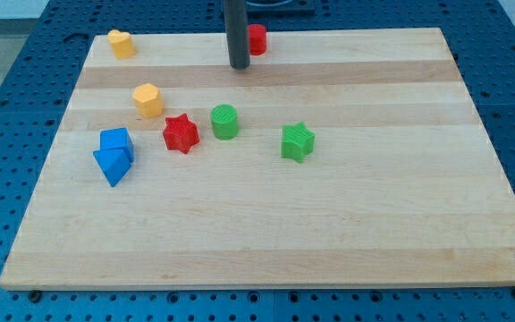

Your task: Push the yellow hexagon towards the top right

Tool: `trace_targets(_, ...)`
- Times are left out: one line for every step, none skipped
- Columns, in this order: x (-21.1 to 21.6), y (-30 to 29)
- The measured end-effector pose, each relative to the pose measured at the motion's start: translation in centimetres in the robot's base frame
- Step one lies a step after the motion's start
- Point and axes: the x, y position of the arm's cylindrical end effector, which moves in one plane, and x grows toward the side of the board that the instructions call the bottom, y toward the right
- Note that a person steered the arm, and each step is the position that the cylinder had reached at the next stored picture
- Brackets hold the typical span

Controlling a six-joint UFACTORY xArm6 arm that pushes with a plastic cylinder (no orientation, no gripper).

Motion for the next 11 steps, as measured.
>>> trace_targets(5.1,2.4)
trace_targets(7.1,1.4)
trace_targets(6.9,-1.9)
trace_targets(4.3,-3.3)
trace_targets(1.0,-4.6)
trace_targets(-1.1,-8.6)
trace_targets(0.0,-16.0)
trace_targets(4.4,-20.9)
trace_targets(7.3,-20.4)
trace_targets(6.6,-12.7)
trace_targets(3.9,-2.9)
